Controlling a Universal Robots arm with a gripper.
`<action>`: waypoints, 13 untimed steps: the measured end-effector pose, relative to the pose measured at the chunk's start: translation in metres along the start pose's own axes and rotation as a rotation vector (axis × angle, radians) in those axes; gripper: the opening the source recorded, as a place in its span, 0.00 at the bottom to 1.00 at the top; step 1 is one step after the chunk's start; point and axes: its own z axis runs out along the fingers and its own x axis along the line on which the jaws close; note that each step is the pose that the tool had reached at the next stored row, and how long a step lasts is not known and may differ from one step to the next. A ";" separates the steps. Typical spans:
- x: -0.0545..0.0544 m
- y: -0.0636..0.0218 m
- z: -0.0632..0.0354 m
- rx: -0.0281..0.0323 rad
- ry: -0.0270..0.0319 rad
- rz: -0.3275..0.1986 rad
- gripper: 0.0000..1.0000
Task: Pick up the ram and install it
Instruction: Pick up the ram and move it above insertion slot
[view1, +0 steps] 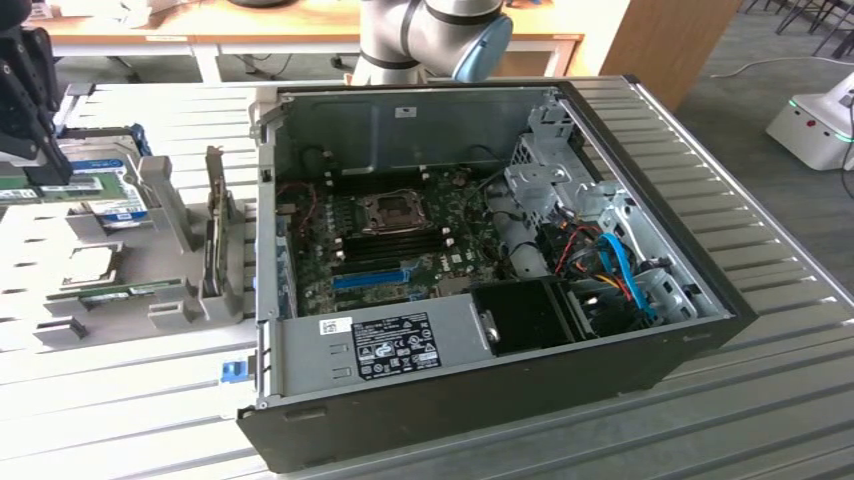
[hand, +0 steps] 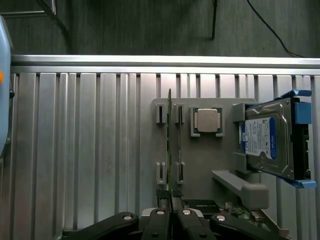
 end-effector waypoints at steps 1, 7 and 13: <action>0.000 0.0000 -0.0009 0.0000 0.0000 0.000 0.11; 0.000 0.0000 -0.0011 0.0000 0.0000 0.000 0.11; 0.000 -0.0138 -0.0020 -0.0002 0.0000 0.000 0.11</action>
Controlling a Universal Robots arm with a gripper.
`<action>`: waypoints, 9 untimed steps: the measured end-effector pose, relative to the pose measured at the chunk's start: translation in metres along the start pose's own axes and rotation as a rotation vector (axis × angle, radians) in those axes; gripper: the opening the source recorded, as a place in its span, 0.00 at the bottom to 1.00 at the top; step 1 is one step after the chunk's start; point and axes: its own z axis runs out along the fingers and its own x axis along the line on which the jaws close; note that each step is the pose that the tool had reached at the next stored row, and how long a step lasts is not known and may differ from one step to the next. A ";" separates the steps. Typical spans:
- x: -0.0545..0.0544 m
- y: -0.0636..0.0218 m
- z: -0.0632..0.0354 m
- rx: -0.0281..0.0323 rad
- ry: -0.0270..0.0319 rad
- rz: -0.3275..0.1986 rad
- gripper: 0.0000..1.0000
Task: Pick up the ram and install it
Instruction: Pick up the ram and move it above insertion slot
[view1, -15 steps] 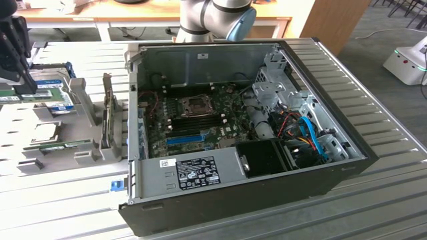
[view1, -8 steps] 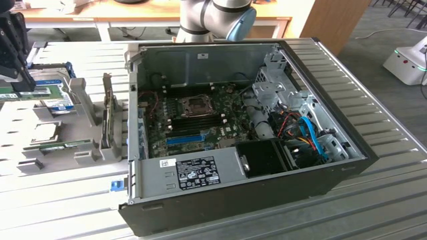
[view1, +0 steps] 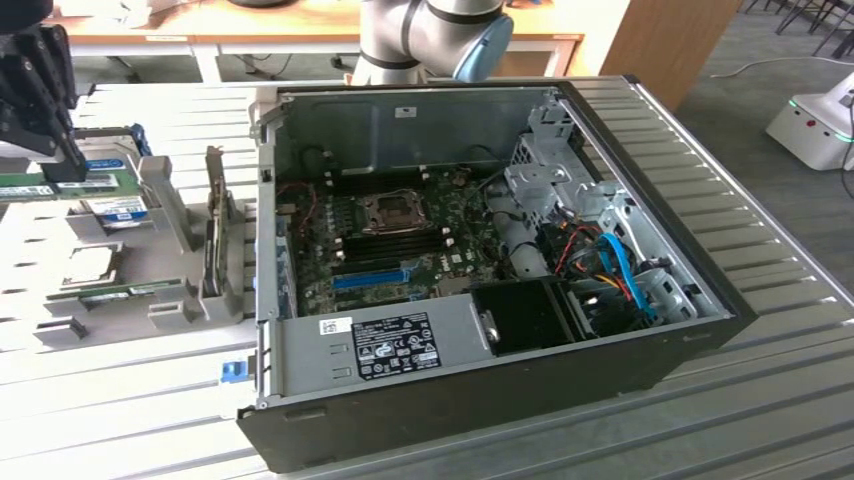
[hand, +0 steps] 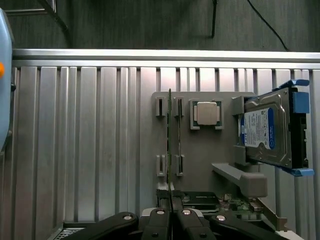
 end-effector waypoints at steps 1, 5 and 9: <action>0.000 -0.0027 -0.0002 -0.0002 0.0001 0.000 0.11; 0.000 -0.0129 -0.0010 -0.0004 0.0001 -0.001 0.11; 0.000 -0.0207 -0.0015 -0.0003 0.0001 -0.002 0.11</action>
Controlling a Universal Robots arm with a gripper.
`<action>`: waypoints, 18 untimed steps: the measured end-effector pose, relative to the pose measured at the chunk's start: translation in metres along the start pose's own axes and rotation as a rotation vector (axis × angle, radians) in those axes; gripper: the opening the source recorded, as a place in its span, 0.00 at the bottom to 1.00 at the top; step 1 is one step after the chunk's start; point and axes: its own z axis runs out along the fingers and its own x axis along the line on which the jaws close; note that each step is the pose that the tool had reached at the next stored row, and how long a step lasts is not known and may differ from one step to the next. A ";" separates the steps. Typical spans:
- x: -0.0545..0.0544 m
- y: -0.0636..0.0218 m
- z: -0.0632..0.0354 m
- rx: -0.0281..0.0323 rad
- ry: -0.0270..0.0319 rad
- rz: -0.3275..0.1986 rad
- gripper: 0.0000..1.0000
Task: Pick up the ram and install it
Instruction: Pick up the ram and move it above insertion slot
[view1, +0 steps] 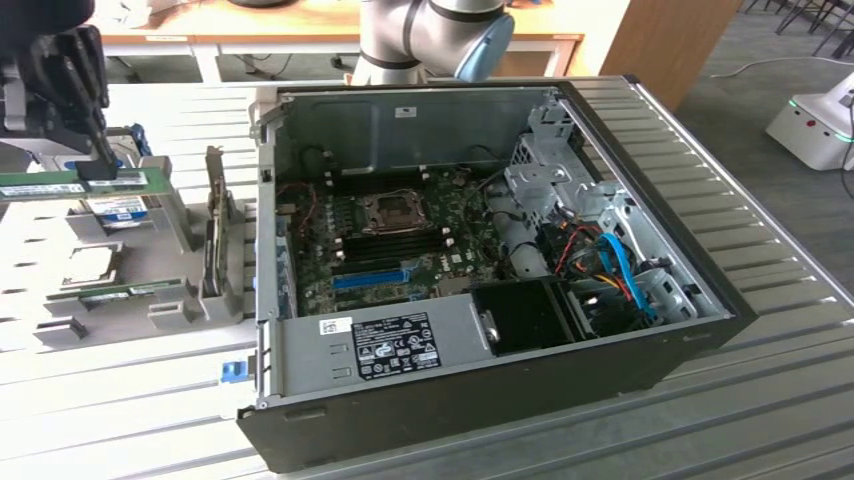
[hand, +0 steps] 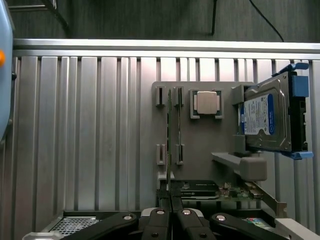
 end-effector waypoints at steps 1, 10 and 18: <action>0.000 -0.0019 -0.0002 0.0000 0.0001 0.000 0.11; 0.000 -0.0205 -0.0014 -0.0001 0.0001 -0.002 0.11; -0.001 -0.0433 -0.0030 -0.0014 0.0003 -0.003 0.11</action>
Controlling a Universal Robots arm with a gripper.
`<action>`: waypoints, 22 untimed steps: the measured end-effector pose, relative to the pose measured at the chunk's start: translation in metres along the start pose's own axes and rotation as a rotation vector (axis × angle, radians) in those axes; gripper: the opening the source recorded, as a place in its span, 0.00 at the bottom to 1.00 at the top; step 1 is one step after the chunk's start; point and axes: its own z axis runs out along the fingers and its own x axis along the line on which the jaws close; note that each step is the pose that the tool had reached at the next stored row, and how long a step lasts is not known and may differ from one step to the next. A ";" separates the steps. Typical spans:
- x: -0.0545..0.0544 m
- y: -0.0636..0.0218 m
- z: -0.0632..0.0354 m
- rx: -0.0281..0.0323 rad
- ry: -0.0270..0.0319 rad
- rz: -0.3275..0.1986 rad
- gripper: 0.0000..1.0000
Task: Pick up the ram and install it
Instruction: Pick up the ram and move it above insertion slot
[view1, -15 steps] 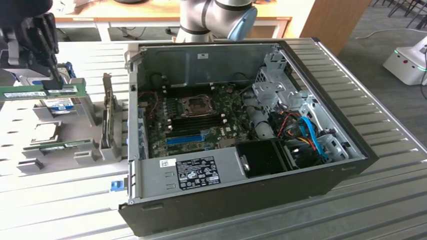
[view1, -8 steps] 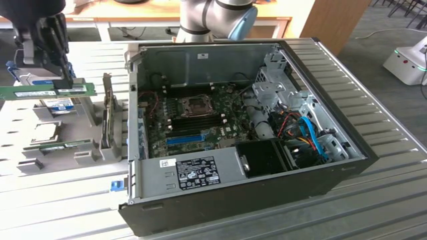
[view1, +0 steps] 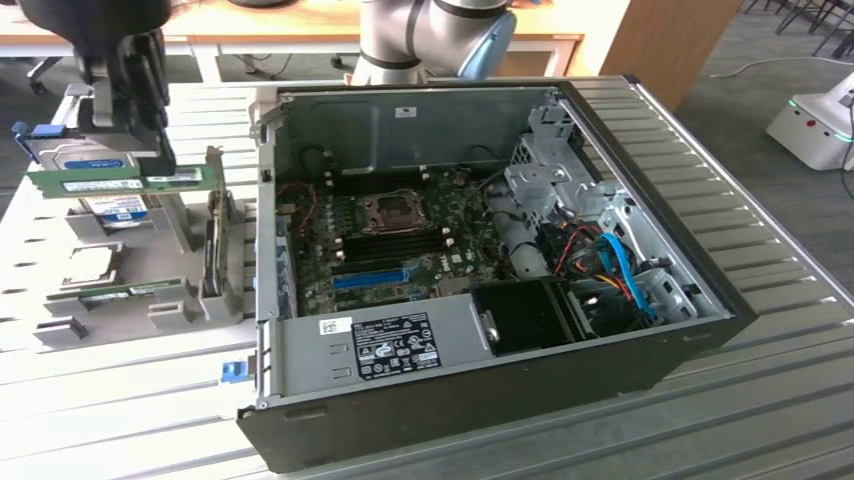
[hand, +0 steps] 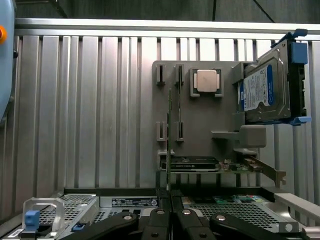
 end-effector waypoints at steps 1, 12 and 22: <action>0.000 -0.0030 -0.0002 -0.0002 0.0000 0.000 0.11; -0.001 -0.0356 -0.0025 -0.0023 0.0001 0.000 0.11; -0.001 -0.0657 -0.0046 -0.0062 0.0001 0.000 0.11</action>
